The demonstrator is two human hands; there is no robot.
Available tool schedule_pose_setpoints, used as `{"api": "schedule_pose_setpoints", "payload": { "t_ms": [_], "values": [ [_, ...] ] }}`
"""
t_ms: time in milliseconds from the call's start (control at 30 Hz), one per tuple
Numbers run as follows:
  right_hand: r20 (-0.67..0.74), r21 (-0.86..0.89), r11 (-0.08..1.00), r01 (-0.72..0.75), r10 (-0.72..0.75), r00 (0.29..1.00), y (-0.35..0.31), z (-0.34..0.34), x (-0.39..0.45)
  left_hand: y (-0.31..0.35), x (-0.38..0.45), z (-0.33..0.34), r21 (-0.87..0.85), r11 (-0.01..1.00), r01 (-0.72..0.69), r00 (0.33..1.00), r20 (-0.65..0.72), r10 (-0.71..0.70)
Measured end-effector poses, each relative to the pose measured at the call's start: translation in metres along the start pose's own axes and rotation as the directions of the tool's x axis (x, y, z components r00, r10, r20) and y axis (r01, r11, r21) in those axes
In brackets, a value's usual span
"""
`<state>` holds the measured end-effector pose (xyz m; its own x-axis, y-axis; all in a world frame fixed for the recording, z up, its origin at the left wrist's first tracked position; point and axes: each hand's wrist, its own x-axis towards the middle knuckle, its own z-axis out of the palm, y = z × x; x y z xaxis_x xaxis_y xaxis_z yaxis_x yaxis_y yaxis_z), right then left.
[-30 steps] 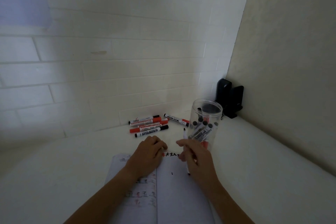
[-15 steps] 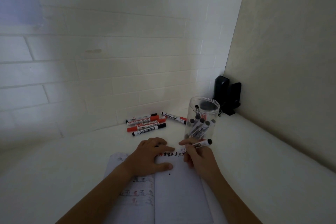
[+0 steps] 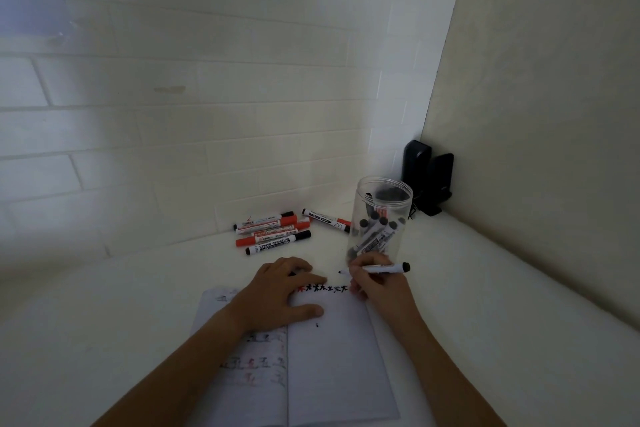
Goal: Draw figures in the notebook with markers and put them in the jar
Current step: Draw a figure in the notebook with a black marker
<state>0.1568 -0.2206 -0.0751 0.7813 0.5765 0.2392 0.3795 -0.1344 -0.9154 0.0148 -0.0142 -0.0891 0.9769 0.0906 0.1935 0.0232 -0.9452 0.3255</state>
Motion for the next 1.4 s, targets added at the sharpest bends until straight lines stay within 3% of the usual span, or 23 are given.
{"api": "schedule_pose_setpoints", "payload": {
  "t_ms": [100,433,1400],
  "values": [
    [-0.022,0.116,0.991,-0.06,0.063,0.998,-0.006,-0.003,-0.002,0.001,0.0,-0.001,0.005,1.0,0.004,1.0,0.003,-0.004],
    [-0.14,-0.036,0.988,-0.152,0.146,0.979,-0.006,-0.001,-0.013,0.002,-0.001,-0.002,-0.018,1.0,0.013,1.0,0.013,-0.013],
    [-0.118,-0.062,0.98,-0.186,0.178,0.977,-0.007,0.001,-0.013,0.001,0.001,-0.002,-0.004,1.0,0.027,0.999,0.045,-0.027]
  ]
}}
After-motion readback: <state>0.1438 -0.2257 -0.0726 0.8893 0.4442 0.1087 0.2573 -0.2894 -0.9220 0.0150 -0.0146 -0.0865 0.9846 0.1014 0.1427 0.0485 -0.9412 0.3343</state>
